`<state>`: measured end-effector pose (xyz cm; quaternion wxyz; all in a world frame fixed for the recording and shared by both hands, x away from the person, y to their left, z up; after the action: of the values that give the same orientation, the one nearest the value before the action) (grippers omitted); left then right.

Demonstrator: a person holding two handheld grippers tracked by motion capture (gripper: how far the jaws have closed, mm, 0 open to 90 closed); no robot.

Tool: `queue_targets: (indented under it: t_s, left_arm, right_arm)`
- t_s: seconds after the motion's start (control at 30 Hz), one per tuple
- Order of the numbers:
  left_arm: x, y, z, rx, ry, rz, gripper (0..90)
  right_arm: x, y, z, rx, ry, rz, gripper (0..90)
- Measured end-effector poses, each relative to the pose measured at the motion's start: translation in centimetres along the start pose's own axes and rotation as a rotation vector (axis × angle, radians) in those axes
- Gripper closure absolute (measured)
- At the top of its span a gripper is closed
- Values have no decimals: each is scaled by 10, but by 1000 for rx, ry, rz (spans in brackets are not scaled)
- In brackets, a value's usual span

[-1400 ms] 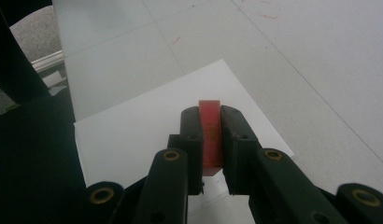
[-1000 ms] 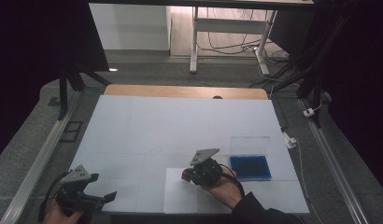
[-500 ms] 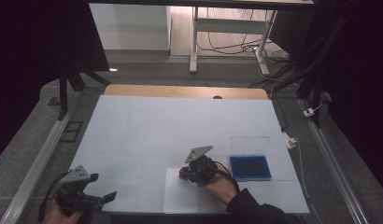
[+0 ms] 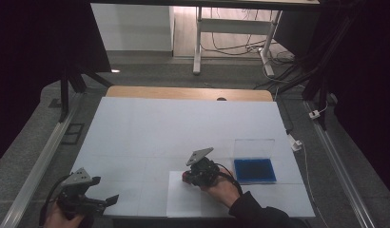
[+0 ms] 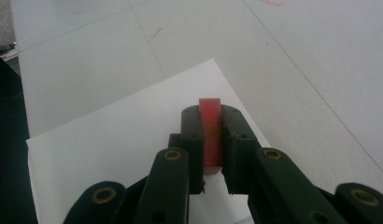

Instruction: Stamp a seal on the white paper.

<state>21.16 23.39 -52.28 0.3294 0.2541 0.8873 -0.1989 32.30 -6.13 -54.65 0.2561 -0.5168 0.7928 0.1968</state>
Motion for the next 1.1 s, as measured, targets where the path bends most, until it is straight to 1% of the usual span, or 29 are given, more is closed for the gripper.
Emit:
queue_targets:
  t_s: [0.1,0.13,0.17,0.4,0.47,0.5,0.53,0.57,0.77,0.83,0.9,0.97,1.03,1.1]
  left_arm:
    - [0,0,0,-1,1,2,33]
    - [0,0,0,-1,1,2,32]
    - [0,0,0,-1,1,2,33]
    - [0,0,0,0,0,0,33]
    - [0,0,0,1,1,2,33]
    - [0,0,0,-1,1,3,33]
    - [0,0,0,0,1,3,33]
    - [0,0,0,0,1,3,32]
    - [0,0,0,-1,1,4,33]
    - [0,0,0,-1,0,4,33]
    - [0,0,0,-1,0,4,33]
    - [0,0,0,-1,-1,5,33]
    - [0,0,-1,0,-3,4,32]
    - [0,0,-1,1,-3,3,33]
  right_arm:
    - [0,2,0,20,7,-23,809]
    - [0,3,0,23,6,-23,809]
    - [-1,4,0,33,9,-38,809]
    - [-1,7,0,52,16,-57,809]
    - [-1,6,1,48,13,-52,809]
    - [0,3,0,29,5,-23,809]
    - [0,3,0,29,5,-23,809]
    - [0,2,0,15,0,-5,809]
    - [2,-4,0,-35,-24,57,809]
    - [2,-5,0,-35,-25,54,808]
    - [2,-3,0,-29,-25,36,807]
    - [1,-2,0,-24,-24,29,805]
    - [1,-2,0,-17,-21,8,803]
    - [1,-1,-1,-9,-19,3,802]
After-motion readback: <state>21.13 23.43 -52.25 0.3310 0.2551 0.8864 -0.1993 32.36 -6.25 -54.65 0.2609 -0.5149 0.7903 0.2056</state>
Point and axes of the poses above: each handheld gripper's, and its own axes: z roughly forward along the jaws, x roughly out of its underside, y roughly to its left, the point moved 6 cm from there along z, roughly forward along the jaws, and after that the axes turned 2 degrees about z, right-handed, at the moved point
